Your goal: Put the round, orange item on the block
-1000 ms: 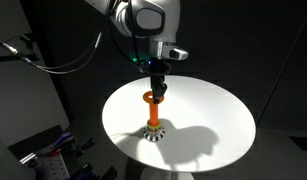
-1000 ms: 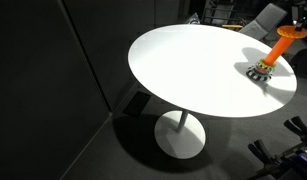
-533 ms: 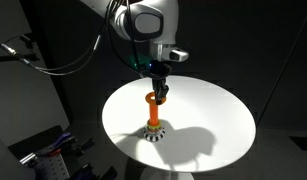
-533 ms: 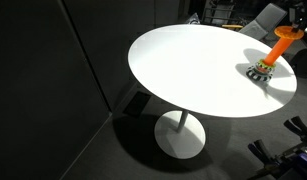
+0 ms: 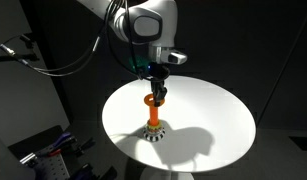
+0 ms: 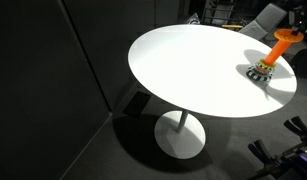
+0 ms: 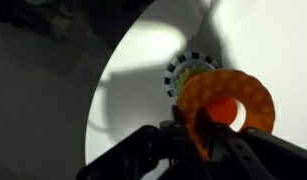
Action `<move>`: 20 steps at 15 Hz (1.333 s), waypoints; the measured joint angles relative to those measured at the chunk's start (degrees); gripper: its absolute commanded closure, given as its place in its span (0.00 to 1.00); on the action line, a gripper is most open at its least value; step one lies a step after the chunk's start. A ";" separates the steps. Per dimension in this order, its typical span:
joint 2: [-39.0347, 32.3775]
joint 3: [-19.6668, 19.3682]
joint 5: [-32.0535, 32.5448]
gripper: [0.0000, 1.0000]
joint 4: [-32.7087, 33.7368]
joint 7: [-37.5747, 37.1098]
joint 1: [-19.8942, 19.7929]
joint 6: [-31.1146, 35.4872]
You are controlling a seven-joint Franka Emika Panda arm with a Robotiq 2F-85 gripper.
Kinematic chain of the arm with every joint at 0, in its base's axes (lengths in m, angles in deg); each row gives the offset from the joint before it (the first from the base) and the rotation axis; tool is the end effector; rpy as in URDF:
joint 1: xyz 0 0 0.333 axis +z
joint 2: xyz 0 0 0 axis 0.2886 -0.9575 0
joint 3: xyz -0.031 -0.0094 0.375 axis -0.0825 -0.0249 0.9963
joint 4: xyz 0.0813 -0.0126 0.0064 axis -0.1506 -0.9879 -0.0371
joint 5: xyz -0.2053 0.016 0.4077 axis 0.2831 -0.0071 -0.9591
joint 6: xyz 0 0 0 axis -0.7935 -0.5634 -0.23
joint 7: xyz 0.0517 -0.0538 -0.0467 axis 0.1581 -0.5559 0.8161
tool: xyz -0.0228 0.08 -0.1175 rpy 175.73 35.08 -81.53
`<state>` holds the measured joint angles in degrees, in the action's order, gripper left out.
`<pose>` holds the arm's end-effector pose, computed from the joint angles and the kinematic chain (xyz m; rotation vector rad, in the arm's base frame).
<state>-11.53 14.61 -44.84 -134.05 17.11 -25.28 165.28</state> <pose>0.5641 -0.2010 0.3289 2.9839 -0.8185 -0.1713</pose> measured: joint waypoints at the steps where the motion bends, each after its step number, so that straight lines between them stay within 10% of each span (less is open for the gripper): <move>1: 0.00 0.00 0.00 0.81 0.00 0.00 0.00 0.00; 5: 0.01 0.00 0.00 0.54 0.00 0.00 0.00 0.00; 13: 0.04 0.00 0.00 0.38 -0.01 0.00 0.00 0.00; 18: 0.04 0.00 0.00 0.00 -0.03 0.00 0.00 0.00; 20: 0.05 0.00 0.00 0.00 -0.03 0.00 0.00 0.00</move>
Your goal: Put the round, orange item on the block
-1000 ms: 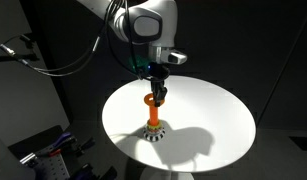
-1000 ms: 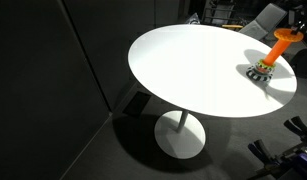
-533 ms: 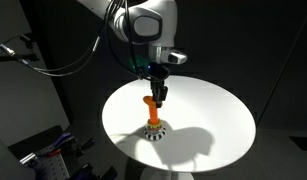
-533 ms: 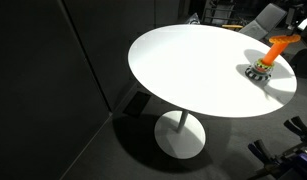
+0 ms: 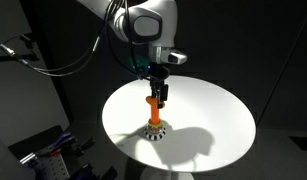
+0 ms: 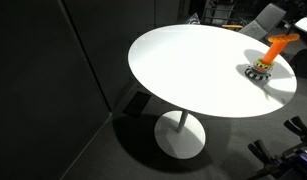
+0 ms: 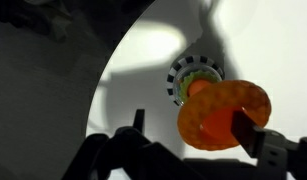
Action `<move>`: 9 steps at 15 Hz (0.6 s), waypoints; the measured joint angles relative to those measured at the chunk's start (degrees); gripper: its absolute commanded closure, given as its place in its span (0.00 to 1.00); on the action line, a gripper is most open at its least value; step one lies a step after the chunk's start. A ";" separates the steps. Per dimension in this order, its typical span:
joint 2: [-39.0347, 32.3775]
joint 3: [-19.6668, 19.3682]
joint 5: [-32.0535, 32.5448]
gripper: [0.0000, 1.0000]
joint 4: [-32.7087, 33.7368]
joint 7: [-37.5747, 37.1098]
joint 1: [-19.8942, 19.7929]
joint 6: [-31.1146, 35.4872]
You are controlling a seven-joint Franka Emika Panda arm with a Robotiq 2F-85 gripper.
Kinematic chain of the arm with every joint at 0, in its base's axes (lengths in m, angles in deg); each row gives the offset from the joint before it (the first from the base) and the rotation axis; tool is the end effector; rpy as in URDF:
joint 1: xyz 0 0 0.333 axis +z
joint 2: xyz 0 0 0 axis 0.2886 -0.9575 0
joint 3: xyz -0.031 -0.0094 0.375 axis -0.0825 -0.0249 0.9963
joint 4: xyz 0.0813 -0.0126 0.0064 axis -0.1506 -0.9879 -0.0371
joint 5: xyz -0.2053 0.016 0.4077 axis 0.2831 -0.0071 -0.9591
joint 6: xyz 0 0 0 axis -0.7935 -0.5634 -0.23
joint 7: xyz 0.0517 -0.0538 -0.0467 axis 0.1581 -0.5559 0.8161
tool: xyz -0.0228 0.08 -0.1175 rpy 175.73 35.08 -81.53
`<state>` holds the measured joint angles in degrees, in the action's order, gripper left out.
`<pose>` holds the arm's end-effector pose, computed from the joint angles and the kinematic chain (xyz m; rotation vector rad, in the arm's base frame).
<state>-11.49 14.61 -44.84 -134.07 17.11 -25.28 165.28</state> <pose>0.5640 -0.2009 0.3291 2.9840 -0.8185 -0.1708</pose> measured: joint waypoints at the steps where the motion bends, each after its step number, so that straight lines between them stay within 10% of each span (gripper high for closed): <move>1: 0.03 0.00 0.00 0.00 0.00 0.00 0.00 0.00; 9: 3.64 -0.66 0.00 0.00 0.00 0.00 -0.77 -0.60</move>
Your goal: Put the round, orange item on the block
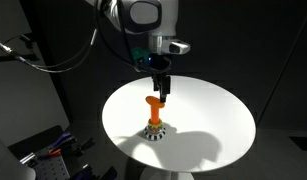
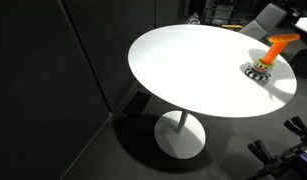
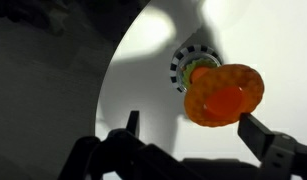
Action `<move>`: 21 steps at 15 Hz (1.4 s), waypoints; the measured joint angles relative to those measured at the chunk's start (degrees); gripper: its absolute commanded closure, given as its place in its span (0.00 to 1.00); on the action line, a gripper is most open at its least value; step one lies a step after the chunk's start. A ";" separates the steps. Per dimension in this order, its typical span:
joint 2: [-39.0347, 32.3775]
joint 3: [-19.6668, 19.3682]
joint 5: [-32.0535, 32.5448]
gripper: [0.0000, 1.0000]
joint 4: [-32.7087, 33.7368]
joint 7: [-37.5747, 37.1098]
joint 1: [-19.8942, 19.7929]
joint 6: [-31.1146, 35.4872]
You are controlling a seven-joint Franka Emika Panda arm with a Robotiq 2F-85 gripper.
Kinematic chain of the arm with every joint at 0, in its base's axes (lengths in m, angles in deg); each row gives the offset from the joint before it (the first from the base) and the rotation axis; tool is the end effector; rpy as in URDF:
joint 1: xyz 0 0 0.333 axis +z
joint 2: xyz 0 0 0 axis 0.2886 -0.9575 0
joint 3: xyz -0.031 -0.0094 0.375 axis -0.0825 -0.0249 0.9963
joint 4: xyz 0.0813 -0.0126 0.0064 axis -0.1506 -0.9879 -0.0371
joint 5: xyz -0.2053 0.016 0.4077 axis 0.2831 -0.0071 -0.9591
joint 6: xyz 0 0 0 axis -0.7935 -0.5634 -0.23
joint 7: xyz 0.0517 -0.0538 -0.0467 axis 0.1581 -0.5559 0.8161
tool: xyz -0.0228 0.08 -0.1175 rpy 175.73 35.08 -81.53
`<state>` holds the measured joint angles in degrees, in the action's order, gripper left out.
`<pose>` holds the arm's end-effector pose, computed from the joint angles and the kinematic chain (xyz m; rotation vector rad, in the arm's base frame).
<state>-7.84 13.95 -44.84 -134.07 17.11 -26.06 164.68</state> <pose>0.5564 -0.2143 0.3658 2.9842 -0.8609 -0.0898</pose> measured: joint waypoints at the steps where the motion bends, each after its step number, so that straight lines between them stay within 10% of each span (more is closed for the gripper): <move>1: 0.24 -0.03 0.00 0.00 -0.03 0.00 -0.01 -0.16; 21: 0.35 -0.05 0.94 0.00 -0.60 0.25 -0.01 -5.05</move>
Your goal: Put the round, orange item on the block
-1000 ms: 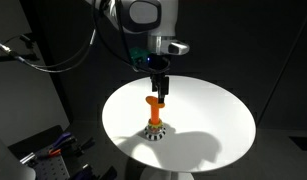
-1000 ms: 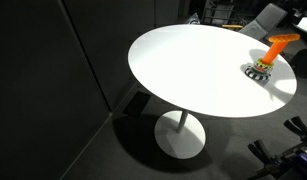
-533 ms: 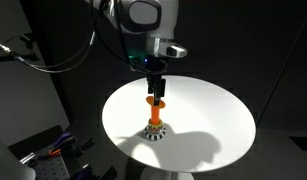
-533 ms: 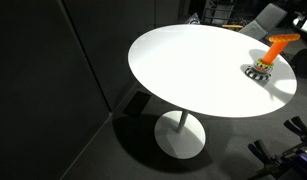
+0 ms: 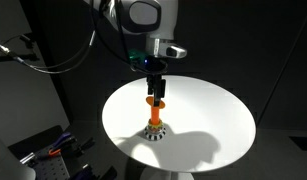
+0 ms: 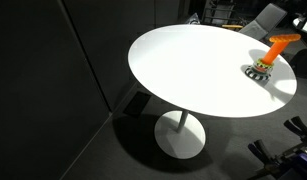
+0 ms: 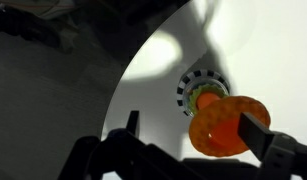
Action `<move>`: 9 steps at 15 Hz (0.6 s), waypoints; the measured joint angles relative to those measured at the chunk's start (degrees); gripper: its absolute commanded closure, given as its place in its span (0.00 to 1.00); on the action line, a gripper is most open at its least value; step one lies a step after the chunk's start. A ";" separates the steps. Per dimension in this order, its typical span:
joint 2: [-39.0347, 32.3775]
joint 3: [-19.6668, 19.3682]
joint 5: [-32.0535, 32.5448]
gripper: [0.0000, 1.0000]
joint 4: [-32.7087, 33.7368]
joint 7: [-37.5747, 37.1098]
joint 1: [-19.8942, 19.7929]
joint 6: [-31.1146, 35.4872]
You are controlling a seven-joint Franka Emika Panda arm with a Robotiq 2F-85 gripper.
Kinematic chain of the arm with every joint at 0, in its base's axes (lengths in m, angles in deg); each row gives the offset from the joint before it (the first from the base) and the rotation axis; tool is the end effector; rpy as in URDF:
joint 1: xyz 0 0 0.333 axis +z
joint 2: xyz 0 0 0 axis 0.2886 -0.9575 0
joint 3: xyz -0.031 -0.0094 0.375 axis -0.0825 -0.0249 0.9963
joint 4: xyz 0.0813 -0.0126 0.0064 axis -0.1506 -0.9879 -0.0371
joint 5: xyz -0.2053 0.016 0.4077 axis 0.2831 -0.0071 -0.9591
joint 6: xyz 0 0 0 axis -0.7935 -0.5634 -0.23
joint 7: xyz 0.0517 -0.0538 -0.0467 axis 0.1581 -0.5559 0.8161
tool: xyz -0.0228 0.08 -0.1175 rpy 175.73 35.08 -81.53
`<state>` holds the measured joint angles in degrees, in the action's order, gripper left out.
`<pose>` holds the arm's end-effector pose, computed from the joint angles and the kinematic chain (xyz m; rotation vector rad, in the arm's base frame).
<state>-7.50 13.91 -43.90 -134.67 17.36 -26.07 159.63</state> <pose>0.5395 -0.2106 0.3577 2.9752 -0.8416 -0.2347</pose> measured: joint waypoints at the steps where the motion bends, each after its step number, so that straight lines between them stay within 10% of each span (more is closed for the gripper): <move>1: -0.02 0.00 0.02 0.00 -0.08 0.00 0.00 0.06; 9: -0.81 -0.02 0.04 0.00 -0.45 0.62 0.00 0.99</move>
<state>-8.31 13.89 -43.86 -135.12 17.98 -26.07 160.62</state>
